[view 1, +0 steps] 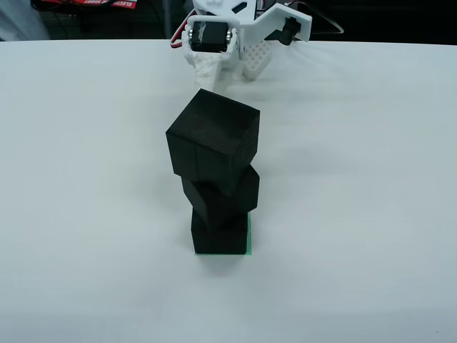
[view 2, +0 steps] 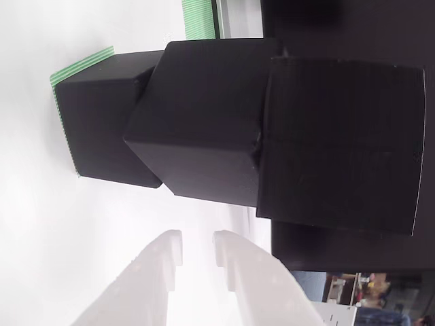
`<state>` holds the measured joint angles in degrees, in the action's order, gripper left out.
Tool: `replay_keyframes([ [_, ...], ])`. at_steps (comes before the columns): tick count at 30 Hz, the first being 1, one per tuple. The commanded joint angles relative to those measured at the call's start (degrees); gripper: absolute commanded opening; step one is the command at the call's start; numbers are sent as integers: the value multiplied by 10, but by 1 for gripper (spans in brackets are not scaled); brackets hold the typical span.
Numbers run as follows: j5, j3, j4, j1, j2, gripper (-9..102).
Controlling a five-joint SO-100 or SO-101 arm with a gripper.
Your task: Stack 3 Blocks on the chosen place.
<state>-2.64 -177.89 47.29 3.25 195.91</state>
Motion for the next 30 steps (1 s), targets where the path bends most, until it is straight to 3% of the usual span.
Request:
replay_keyframes([
  [1, -4, -25, -11, -1, 7, 2],
  [30, 1, -25, -11, -7, 7, 2],
])
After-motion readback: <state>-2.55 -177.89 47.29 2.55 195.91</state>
